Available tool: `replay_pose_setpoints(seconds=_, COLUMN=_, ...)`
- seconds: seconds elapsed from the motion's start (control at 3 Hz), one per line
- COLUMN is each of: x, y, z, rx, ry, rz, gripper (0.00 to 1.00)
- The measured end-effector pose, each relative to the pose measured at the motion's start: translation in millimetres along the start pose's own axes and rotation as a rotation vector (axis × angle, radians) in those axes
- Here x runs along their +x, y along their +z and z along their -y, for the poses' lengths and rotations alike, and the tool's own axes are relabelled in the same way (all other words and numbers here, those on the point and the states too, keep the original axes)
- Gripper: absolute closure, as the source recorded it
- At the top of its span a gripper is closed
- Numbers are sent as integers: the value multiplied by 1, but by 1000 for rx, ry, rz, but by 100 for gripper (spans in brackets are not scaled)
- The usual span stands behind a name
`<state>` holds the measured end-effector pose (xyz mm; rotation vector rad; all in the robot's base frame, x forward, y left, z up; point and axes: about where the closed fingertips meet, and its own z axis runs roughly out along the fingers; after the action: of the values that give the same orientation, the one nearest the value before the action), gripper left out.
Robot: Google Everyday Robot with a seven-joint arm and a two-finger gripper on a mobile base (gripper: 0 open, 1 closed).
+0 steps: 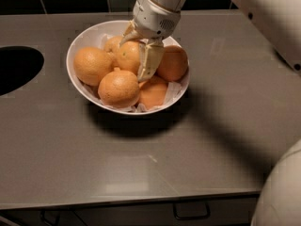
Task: Pick orange from white bowl
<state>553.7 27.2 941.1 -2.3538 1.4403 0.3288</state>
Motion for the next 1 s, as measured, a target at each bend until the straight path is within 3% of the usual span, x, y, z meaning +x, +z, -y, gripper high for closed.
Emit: replay_pose_setpoints(seconds=1.0, x=2, y=5, z=-3, rx=-10, ry=2, rz=11, gripper=38)
